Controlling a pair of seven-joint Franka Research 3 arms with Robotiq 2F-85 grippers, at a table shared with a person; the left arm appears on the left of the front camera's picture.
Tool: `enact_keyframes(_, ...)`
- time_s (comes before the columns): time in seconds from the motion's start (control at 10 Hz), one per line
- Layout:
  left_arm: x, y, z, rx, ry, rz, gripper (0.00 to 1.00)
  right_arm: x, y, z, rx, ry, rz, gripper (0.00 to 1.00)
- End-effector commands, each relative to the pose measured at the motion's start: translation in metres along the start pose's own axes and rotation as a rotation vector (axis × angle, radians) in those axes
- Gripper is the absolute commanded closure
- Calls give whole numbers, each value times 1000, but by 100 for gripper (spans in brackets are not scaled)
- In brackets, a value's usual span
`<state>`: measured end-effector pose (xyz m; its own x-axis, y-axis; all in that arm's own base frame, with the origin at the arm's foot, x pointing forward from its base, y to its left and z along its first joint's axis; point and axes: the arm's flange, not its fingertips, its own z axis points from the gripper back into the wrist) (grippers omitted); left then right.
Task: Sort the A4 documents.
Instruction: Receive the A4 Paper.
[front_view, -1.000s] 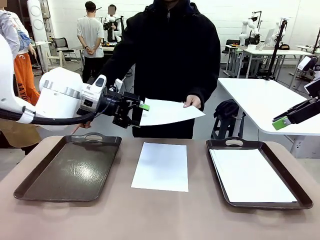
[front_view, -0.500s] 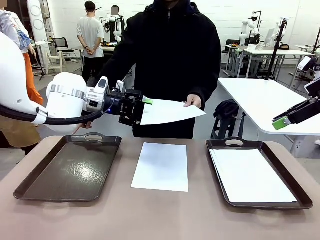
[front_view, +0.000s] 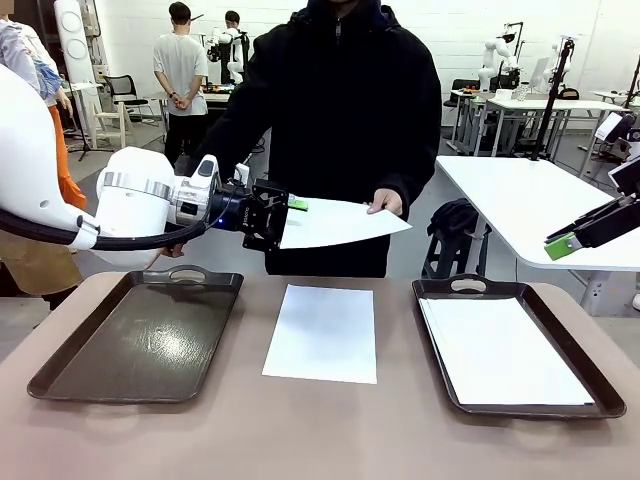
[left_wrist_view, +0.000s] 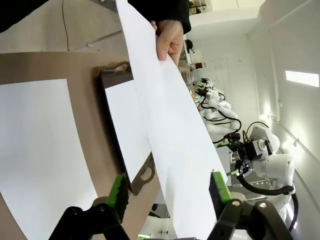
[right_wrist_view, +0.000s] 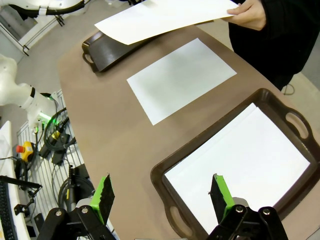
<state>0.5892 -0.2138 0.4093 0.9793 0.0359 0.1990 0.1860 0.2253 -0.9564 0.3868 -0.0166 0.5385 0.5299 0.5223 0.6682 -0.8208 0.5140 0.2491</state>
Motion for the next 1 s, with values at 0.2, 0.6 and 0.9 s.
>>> enact_keyframes(0.2, 10, 0, -8, -77, -10, 45, 55, 0, 0, -1, 5, -2, 2, 0)
enact_keyframes(0.6, 9, 5, -5, -68, -40, 84, 94, 0, 0, -1, 5, -2, 2, 0)
enact_keyframes(0.9, 11, 5, -2, -56, -57, 95, 100, 0, 0, -1, 5, -2, 2, 0)
